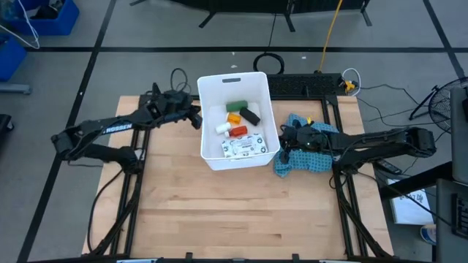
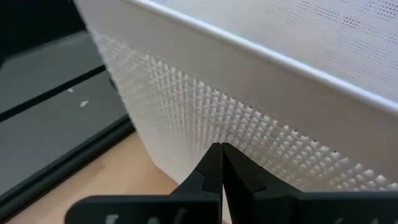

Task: Pick & place medical supplies in basket/bin
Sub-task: Adjust the bin

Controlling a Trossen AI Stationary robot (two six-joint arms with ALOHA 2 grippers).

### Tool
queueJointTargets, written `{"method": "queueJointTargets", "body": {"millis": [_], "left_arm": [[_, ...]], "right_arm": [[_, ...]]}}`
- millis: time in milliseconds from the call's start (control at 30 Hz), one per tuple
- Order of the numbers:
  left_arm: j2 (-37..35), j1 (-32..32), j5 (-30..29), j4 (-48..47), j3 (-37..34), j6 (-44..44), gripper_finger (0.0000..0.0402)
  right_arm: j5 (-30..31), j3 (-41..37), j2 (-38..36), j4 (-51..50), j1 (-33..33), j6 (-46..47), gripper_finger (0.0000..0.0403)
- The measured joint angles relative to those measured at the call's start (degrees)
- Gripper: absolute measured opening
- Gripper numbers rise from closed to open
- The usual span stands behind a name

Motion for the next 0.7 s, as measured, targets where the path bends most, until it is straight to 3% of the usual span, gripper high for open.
{"method": "queueJointTargets", "body": {"millis": [300,700], "left_arm": [[5.2,0.1,1.3,0.2,3.4,0.0,0.0002],[4.8,0.0,0.2,-3.1,3.2,2.0,0.0004]], "right_arm": [[1.8,0.0,5.6,3.2,2.9,0.6,0.0],[2.5,0.0,5.2,2.5,4.2,0.9,0.0]]}}
